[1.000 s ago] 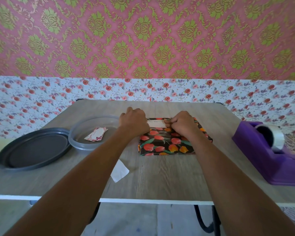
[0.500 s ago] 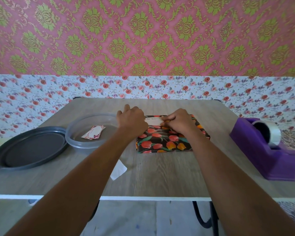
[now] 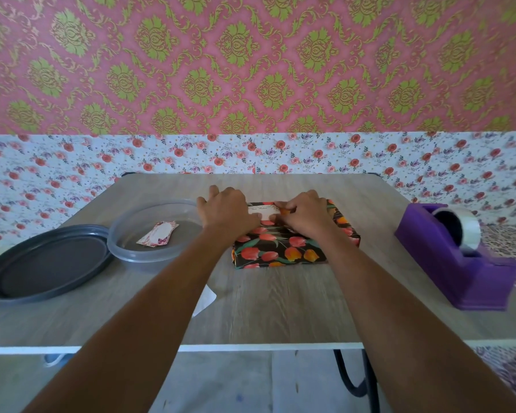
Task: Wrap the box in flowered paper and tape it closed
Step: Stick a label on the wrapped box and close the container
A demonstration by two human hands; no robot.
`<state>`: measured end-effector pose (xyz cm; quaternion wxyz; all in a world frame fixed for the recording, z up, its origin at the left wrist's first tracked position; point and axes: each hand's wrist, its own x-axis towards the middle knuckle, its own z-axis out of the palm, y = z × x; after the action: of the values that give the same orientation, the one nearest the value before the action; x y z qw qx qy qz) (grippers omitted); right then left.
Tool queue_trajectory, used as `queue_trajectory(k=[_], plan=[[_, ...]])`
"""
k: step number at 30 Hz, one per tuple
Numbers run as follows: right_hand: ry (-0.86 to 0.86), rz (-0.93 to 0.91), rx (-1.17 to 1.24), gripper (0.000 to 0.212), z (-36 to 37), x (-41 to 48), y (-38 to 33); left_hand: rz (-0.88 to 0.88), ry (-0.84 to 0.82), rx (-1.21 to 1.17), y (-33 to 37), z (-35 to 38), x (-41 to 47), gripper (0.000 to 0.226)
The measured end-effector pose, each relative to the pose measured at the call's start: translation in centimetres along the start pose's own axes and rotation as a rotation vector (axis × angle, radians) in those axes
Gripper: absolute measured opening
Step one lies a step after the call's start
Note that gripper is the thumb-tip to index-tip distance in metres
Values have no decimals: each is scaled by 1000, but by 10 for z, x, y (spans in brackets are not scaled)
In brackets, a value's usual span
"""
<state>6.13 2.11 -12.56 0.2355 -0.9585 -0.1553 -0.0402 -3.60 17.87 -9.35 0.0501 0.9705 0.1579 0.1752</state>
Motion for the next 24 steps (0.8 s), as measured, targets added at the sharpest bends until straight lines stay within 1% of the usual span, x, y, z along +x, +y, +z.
queue_trajectory(k=[2, 3, 4, 5, 6, 8, 9, 11, 12, 14, 17, 20, 23, 24], plan=[[0, 15, 74, 29, 2, 2, -2, 6, 4, -10, -3, -1, 1, 30], [6, 14, 104, 25, 4, 4, 0, 11, -3, -16, -4, -2, 2, 26], [13, 14, 119, 30, 6, 6, 2, 13, -16, -24, -5, -2, 3, 25], [13, 22, 130, 32, 5, 6, 1, 18, -29, -28, -6, -2, 4, 25], [10, 21, 142, 26, 2, 2, -2, 24, -39, -25, -6, -2, 5, 26], [14, 37, 149, 8, -1, 2, -3, 36, -48, -17, -7, -2, 5, 28], [17, 47, 139, 6, -1, 3, -2, 41, -44, -17, -8, -2, 5, 29], [28, 49, 135, 19, 1, 4, -1, 43, -31, -28, -9, 0, 4, 28], [34, 42, 134, 22, 2, 4, 0, 39, -23, -34, -9, 0, 3, 26], [43, -7, 105, 24, 0, 1, -1, 38, -12, -36, -9, 0, 2, 21], [63, -94, 59, 20, -9, -9, -2, 55, -14, -37, -6, 0, -1, 18], [105, -155, -1, 18, -17, -22, -7, 74, -61, -49, -7, -2, 0, 27], [138, -151, -46, 24, -26, -35, -17, 61, -143, -162, -13, -10, -2, 36], [150, -160, -61, 26, -30, -40, -22, 59, -145, -211, -16, -13, -4, 38]])
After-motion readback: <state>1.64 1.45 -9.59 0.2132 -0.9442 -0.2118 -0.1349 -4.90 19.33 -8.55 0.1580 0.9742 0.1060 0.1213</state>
